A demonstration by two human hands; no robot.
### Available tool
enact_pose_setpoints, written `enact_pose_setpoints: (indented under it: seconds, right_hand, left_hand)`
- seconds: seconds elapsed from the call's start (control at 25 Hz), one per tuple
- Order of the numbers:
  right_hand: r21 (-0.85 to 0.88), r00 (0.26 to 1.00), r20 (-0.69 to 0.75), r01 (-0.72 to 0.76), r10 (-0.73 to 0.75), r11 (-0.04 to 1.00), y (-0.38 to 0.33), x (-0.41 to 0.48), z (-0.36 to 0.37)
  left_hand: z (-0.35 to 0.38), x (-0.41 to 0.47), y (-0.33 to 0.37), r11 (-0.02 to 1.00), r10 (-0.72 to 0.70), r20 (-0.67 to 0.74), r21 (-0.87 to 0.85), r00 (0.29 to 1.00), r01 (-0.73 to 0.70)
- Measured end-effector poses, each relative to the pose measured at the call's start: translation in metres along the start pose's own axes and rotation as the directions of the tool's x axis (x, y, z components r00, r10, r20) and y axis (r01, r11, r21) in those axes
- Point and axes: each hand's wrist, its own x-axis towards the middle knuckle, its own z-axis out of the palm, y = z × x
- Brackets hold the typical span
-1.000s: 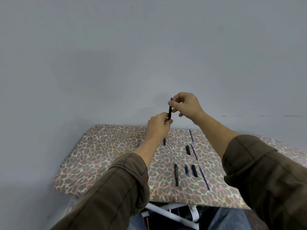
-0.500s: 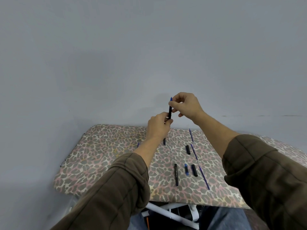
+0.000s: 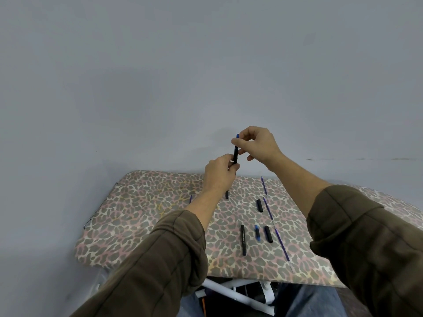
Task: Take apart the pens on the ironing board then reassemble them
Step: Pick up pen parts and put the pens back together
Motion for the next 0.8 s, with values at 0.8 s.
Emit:
enact_pose_setpoints:
  seconds: [0.8]
  right_hand:
    - [0.038, 1.0, 0.027, 0.007, -0.008, 0.999, 0.005, -0.0003, -0.0035]
  left_hand:
    - [0.002, -0.0006, 0.0004, 1.0, 0.002, 0.012, 0.003, 1.0, -0.002]
